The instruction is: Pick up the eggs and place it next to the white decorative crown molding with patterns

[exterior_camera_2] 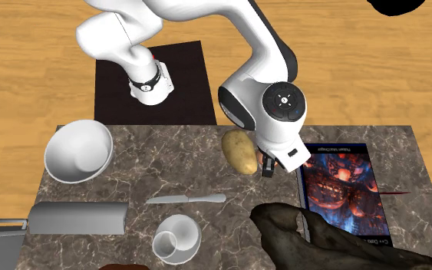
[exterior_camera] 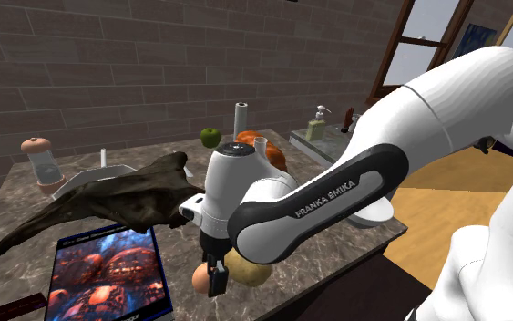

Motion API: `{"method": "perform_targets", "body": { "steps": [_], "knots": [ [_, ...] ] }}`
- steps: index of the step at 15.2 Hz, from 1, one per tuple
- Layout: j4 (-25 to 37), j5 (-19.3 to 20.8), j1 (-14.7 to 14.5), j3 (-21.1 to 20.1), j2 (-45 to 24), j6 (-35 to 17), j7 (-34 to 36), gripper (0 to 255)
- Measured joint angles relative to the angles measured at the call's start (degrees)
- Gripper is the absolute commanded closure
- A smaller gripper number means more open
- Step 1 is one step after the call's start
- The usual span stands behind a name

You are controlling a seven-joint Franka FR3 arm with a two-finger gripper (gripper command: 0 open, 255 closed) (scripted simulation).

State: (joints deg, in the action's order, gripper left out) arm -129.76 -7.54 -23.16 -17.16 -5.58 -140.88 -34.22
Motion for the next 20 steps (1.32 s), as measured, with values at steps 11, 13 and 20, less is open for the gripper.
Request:
{"method": "perform_targets", "body": {
  "steps": [11,13,20],
  "knots": [
    [0.0,0.0,0.0,0.0,-0.2,-0.2,0.0,255],
    [0.0,0.0,0.0,0.0,-0.2,-0.2,0.0,255],
    [1.0,-0.4,0.1,0.0,1.9,2.8,0.0,255]
  ]
}}
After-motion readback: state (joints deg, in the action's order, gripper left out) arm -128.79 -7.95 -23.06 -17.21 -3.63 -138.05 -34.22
